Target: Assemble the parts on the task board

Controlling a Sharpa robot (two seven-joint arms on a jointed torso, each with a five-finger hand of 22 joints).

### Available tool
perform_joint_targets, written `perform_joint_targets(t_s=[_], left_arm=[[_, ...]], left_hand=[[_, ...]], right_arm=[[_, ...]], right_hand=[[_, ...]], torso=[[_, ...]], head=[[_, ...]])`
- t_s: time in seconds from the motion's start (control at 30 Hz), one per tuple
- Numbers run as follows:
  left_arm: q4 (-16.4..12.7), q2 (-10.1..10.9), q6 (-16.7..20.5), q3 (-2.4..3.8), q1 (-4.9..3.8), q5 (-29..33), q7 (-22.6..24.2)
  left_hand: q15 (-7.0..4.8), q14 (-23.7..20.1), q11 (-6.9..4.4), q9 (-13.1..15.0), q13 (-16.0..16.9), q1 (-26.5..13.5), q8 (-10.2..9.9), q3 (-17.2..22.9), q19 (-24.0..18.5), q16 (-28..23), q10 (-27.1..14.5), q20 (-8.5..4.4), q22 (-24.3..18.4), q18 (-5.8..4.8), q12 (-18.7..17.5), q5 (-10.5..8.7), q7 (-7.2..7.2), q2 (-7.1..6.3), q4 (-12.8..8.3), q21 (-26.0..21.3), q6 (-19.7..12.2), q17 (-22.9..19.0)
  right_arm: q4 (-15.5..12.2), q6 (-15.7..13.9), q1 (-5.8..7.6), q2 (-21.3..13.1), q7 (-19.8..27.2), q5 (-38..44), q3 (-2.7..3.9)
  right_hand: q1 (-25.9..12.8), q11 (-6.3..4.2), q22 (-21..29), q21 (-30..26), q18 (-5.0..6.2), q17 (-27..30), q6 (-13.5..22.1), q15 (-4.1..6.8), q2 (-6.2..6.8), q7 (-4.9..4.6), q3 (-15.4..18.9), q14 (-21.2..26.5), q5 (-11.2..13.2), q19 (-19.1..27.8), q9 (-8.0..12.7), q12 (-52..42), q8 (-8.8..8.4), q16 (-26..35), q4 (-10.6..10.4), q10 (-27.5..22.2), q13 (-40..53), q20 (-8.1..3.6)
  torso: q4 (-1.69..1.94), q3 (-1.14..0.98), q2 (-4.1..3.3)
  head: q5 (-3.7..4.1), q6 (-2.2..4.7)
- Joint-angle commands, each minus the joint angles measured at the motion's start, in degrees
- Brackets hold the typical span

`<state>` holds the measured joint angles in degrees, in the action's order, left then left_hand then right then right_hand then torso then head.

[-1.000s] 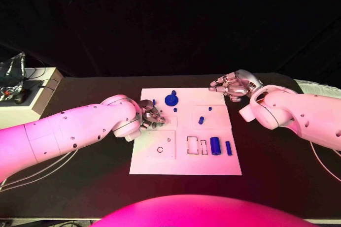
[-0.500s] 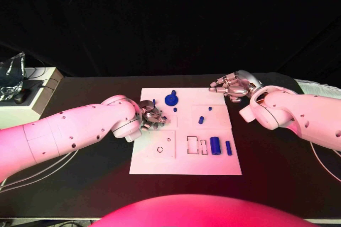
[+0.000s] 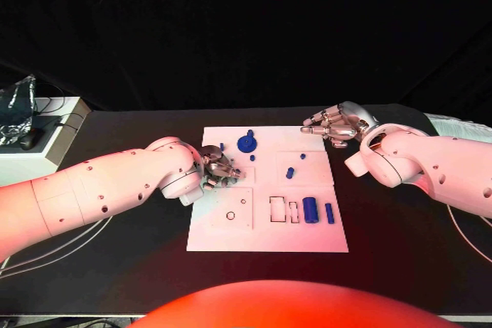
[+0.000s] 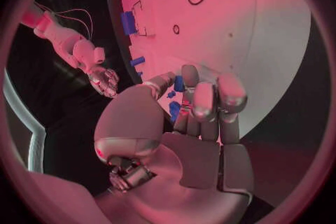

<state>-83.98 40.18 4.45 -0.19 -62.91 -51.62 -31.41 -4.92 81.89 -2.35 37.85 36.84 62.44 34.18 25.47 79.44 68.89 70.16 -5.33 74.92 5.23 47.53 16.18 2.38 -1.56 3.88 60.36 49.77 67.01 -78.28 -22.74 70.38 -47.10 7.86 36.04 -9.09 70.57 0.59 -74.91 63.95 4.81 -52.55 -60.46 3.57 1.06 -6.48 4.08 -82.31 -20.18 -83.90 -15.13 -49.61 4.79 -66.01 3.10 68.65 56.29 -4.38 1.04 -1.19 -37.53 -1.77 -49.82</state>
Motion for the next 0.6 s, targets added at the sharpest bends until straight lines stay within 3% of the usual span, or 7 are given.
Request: perform_joint_targets(t_s=[0.03, 0.33, 0.53, 0.6], left_arm=[[0.22, 0.08, -2.86, -0.38, 0.49, 0.97, -1.25], [0.01, 0.75, -2.55, -0.19, 0.49, 1.28, -0.26], [-0.31, 1.68, -6.26, 0.97, 0.49, 3.18, 3.22], [-0.36, 2.24, -8.47, 1.74, 0.48, 3.58, 4.82]], left_hand=[[-0.01, 0.08, -0.04, -0.01, -0.05, -0.11, 0.16, 8.94, -0.13, -0.13, 0.46, 0.0, 5.87, -1.02, -0.2, 0.14, -0.08, 0.06, -9.1, -0.19, 0.31, 0.06], [0.02, 0.05, -0.02, 0.02, -0.07, -0.26, 0.21, 9.25, -0.18, -0.25, 0.51, -0.01, 5.85, -1.01, -0.25, 0.03, -0.07, 0.41, -9.2, -0.27, 0.3, -0.01], [0.07, -0.04, 0.06, 0.26, -0.11, -0.74, 0.45, 10.48, -0.4, -0.53, 0.25, -0.03, 5.78, -0.92, -0.26, 0.0, 0.01, 0.45, -9.86, -0.6, 0.0, -0.25], [0.0, -0.04, 0.0, 0.26, -0.12, -0.56, 0.45, 10.59, -0.44, -0.55, 0.15, 0.02, 5.78, -0.92, -0.3, 0.1, 0.01, 0.41, -10.1, -0.63, -0.03, -0.27]], right_arm=[[-0.04, 0.93, -0.03, -0.01, 0.32, 0.46, 0.02], [-0.07, 0.92, -0.04, -0.08, 0.31, 0.47, 0.02], [-0.07, 0.92, -0.05, -0.09, 0.3, 0.48, 0.02], [-0.07, 0.92, -0.05, -0.09, 0.3, 0.5, 0.02]], right_hand=[[0.28, -0.33, -8.88, 0.0, 0.11, -0.04, 0.0, 0.27, -0.29, -0.16, 0.0, -0.11, -0.37, -4.42, 0.08, 0.24, -0.3, 0.31, 0.2, -0.02, 0.0, -0.24], [0.28, -0.33, -8.88, 0.0, 0.11, -0.04, 0.0, 0.27, -0.29, -0.16, 0.0, -0.11, -0.37, -4.42, 0.08, 0.24, -0.3, 0.31, 0.2, -0.02, 0.0, -0.24], [0.28, -0.33, -8.88, 0.0, 0.11, -0.04, 0.0, 0.27, -0.29, -0.16, 0.0, -0.11, -0.37, -4.42, 0.08, 0.24, -0.3, 0.31, 0.2, -0.02, 0.0, -0.24], [0.28, -0.33, -8.88, 0.0, 0.11, -0.04, 0.0, 0.27, -0.29, -0.16, 0.0, -0.11, -0.37, -4.42, 0.08, 0.24, -0.3, 0.31, 0.2, -0.02, 0.0, -0.24]], torso=[[0.01, 0.02, 0.0], [0.03, 0.06, -0.03], [0.01, 0.03, -0.02], [-0.01, 0.0, 0.02]], head=[[-0.01, 0.04], [-0.06, 0.06], [-0.14, 0.1], [-0.14, 0.11]])
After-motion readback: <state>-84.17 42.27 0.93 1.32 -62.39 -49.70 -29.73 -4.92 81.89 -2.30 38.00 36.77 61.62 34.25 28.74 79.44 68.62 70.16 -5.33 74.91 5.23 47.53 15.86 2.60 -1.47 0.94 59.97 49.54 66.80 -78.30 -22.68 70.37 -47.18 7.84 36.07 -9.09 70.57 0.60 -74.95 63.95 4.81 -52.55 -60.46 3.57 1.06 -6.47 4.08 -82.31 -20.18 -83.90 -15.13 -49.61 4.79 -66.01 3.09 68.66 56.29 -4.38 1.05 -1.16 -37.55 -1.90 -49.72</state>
